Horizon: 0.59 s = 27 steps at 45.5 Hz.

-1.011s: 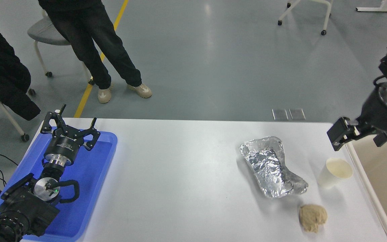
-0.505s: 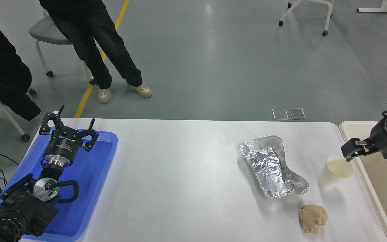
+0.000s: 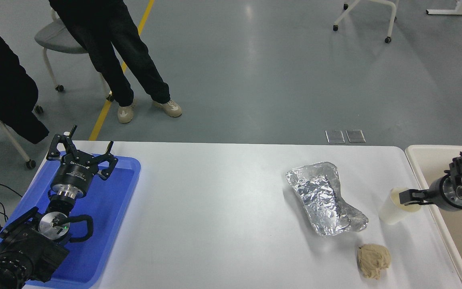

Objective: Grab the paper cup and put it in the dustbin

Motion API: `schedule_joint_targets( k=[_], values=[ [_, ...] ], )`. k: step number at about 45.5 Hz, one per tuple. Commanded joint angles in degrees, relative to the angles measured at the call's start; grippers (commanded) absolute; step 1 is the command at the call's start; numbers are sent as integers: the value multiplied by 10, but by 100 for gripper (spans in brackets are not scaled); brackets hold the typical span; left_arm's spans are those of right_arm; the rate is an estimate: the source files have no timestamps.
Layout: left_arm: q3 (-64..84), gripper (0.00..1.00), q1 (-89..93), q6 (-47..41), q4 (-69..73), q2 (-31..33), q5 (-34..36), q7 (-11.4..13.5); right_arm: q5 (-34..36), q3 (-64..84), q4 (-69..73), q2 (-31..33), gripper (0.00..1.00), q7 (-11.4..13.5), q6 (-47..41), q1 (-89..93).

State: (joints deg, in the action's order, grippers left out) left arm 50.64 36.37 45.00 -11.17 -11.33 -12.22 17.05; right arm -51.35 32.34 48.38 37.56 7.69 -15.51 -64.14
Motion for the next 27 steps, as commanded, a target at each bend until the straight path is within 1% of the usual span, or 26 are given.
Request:
schedule_joint_targets(
  k=[1, 2, 3, 5, 11, 21, 27],
  values=[
    [0, 100, 0, 0, -2, 0, 0, 0, -2, -8, -19, -9, 32, -5, 20, 26],
    [0, 100, 0, 0, 0, 0, 0, 0, -2, -8, -19, -9, 30, -5, 19, 26],
    [0, 100, 0, 0, 0, 0, 0, 0, -1, -8, -19, -9, 24, -6, 19, 26],
    [0, 100, 0, 0, 0, 0, 0, 0, 0, -8, -19, -8, 0, -7, 18, 26],
    [0, 100, 0, 0, 0, 0, 0, 0, 0, -7, -15, -8, 0, -25, 13, 23],
    [0, 100, 0, 0, 0, 0, 0, 0, 3, -7, -9, -8, 0, -29, 1, 12],
    [0, 100, 0, 0, 0, 0, 1, 0, 4, -7, 7, -2, 0, -30, -28, -17]
  ],
)
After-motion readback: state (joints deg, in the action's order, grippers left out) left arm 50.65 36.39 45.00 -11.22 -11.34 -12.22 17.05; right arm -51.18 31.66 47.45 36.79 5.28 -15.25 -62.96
